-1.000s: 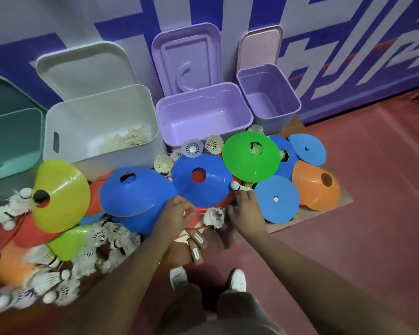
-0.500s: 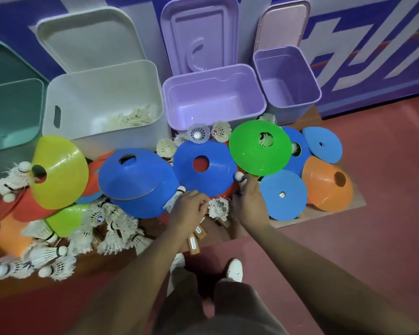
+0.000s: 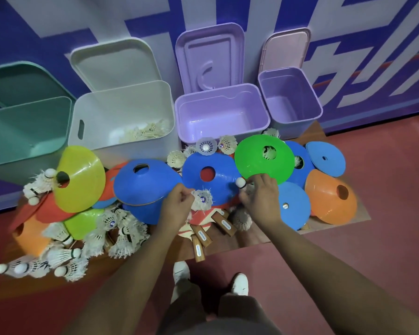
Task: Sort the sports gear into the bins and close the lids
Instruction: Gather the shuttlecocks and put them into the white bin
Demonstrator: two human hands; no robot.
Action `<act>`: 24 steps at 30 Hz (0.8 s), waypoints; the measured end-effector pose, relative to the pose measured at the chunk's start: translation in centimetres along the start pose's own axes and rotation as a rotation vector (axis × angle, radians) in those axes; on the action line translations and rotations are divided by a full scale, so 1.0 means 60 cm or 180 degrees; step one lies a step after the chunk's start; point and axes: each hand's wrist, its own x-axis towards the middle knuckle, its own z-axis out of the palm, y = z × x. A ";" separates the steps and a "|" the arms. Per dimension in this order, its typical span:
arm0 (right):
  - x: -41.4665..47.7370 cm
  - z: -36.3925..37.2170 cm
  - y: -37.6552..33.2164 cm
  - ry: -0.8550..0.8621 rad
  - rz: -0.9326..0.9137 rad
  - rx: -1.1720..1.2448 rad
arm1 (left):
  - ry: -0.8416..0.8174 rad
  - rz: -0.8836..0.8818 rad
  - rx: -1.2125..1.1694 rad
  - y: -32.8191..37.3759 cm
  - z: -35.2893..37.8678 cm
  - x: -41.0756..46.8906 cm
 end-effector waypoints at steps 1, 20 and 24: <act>-0.004 -0.014 -0.018 -0.0036 0.0005 0.0399 | 0.0025 -0.0020 -0.0019 0.004 -0.002 0.000; 0.072 -0.008 -0.342 -0.1385 -0.1207 0.0747 | 0.0402 0.0855 -0.0695 0.030 -0.211 0.061; 0.121 0.017 -0.426 -0.1540 -0.0435 0.1609 | 0.0187 0.0743 -0.1155 0.055 -0.283 0.113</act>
